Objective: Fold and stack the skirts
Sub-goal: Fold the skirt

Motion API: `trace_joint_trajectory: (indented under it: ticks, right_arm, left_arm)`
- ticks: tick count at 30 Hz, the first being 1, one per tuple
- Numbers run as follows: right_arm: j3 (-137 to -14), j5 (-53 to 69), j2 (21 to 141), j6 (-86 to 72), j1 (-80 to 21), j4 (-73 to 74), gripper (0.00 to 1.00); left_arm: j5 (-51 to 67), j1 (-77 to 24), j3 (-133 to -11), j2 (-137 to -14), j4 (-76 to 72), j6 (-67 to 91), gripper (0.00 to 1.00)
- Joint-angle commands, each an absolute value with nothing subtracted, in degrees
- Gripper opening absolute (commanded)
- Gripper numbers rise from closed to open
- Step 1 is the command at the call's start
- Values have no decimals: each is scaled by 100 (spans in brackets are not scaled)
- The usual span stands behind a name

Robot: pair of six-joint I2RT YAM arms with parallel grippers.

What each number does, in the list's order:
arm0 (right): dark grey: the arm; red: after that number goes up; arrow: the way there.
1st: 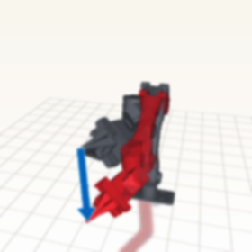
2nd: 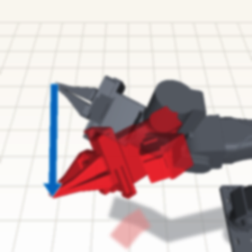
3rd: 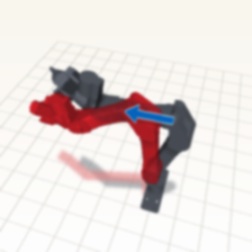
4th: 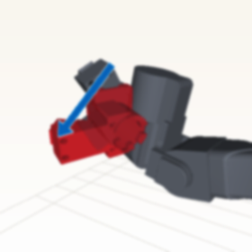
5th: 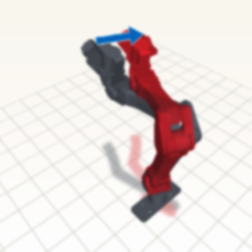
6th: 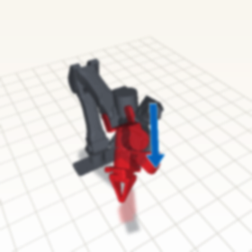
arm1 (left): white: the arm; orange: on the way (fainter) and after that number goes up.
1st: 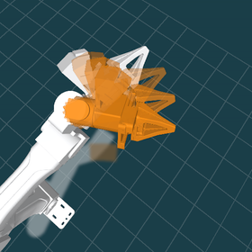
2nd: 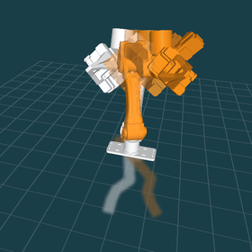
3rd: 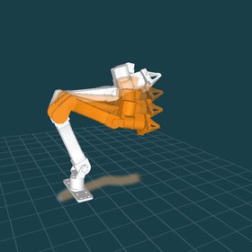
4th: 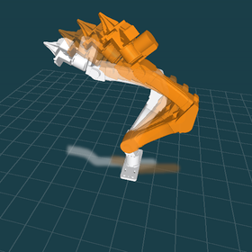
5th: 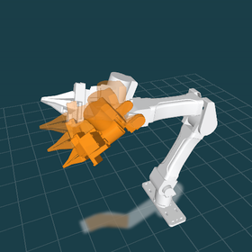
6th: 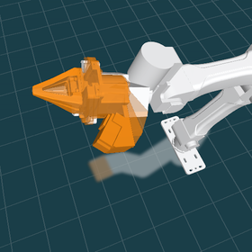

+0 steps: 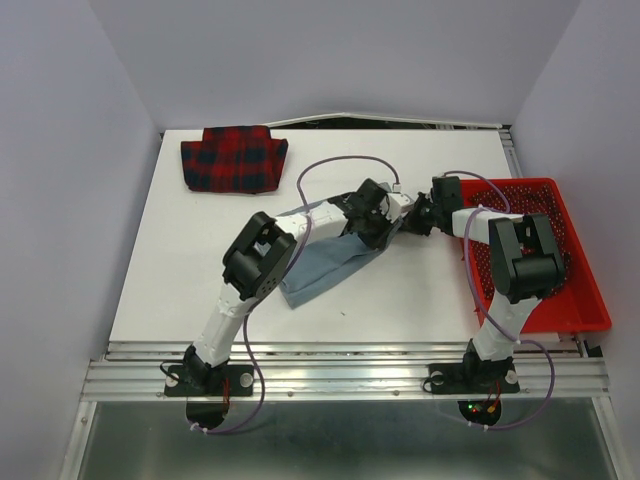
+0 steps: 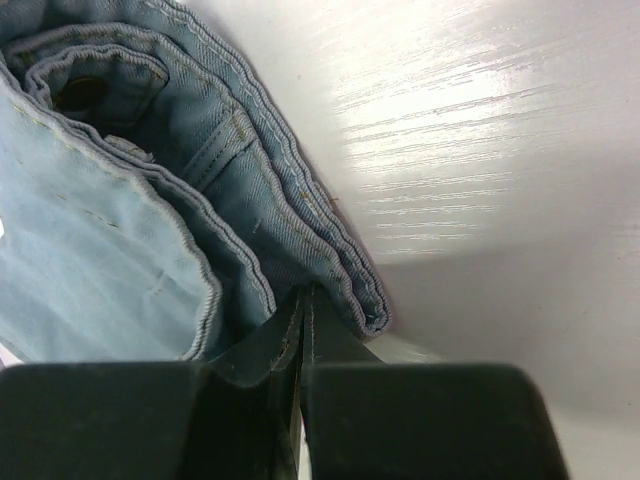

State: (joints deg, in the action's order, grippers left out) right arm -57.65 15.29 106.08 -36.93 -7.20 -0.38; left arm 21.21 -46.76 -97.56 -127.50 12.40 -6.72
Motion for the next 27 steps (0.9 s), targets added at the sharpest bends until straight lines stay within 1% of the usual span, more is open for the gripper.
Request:
trace_joint_trajectory:
  ticks: [1,7,14,16,19,22,27]
  right_arm:
    - [-5678,1090,10503,-3525,-738,211,1]
    - [-5958,678,10319,-3271,-738,684,2]
    - [-6722,282,9511,-2848,-738,1344,20]
    - [-6864,316,9299,-2804,-686,1458,20]
    - [-6935,737,9176,-2926,-686,1485,18]
    - [-6882,1159,9307,-3172,-686,1695,15]
    - [-6592,1845,9588,-3480,-686,1644,10]
  left_arm:
    - [2522,-4694,-10133,-13068,1222,-493,0]
    - [2672,-4412,-10213,-13368,1178,-352,0]
    - [3023,-4333,-9800,-13123,862,-369,0]
    - [3067,-4333,-9721,-13096,782,-343,4]
    - [3129,-4324,-9695,-13096,712,-308,9]
    - [3208,-4307,-9694,-13069,659,-220,17]
    - [3331,-4245,-9659,-13043,589,-106,18]
